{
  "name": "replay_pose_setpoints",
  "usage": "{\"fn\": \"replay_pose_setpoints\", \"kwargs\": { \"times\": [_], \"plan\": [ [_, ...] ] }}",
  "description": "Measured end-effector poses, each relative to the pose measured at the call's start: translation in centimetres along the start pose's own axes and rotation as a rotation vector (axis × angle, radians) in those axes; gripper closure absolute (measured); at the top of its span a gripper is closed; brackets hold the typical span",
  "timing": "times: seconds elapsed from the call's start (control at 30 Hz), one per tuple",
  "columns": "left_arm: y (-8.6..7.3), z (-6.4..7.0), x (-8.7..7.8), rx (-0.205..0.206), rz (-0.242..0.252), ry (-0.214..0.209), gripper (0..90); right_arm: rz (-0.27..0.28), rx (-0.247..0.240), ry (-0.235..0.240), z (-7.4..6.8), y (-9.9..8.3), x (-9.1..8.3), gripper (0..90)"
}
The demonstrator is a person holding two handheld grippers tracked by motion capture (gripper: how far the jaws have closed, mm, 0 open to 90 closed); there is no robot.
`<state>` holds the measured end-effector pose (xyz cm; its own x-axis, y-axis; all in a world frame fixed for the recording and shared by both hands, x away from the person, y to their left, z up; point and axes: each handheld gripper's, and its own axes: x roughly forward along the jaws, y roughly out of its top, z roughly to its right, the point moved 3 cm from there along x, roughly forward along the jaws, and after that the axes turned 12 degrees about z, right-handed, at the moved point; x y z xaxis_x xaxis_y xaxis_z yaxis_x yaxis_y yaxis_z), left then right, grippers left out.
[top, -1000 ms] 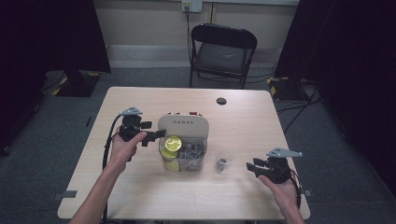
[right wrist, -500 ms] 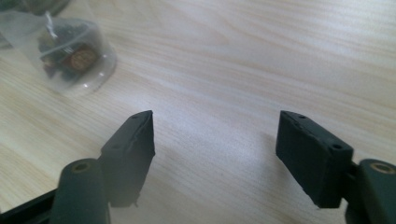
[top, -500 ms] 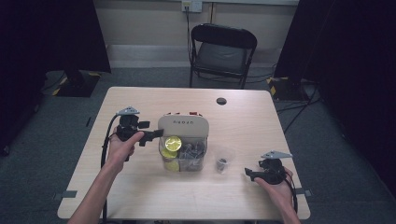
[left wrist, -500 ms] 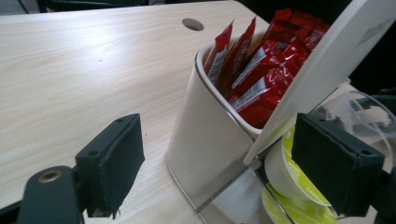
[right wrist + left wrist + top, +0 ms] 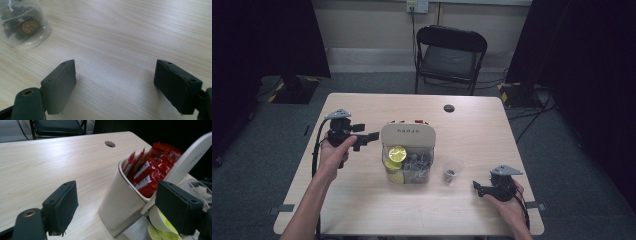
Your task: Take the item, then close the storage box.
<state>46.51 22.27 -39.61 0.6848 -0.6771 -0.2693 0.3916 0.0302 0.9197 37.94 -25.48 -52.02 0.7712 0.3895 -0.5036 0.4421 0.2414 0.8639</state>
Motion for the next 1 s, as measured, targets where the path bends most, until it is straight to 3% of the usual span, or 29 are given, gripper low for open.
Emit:
{"fn": "replay_pose_setpoints", "kwargs": {
  "times": [0.23, 0.63, 1.0],
  "plan": [
    [-0.2, -0.5, 0.8, -0.024, 0.025, 0.052, 18.2, -0.003, 0.004, 0.0, 0.0, 0.0, 0.0, 17.5],
    [-0.4, -0.6, 2.4, -0.043, 0.013, 0.017, 18.2, -0.003, 0.004, 0.001, 0.0, 0.0, 0.1, 17.3],
    [0.1, 0.1, 2.2, -0.046, 0.03, -0.014, 20.9, -0.003, 0.004, 0.001, 0.0, 0.0, 0.1, 17.3]
  ]
}}
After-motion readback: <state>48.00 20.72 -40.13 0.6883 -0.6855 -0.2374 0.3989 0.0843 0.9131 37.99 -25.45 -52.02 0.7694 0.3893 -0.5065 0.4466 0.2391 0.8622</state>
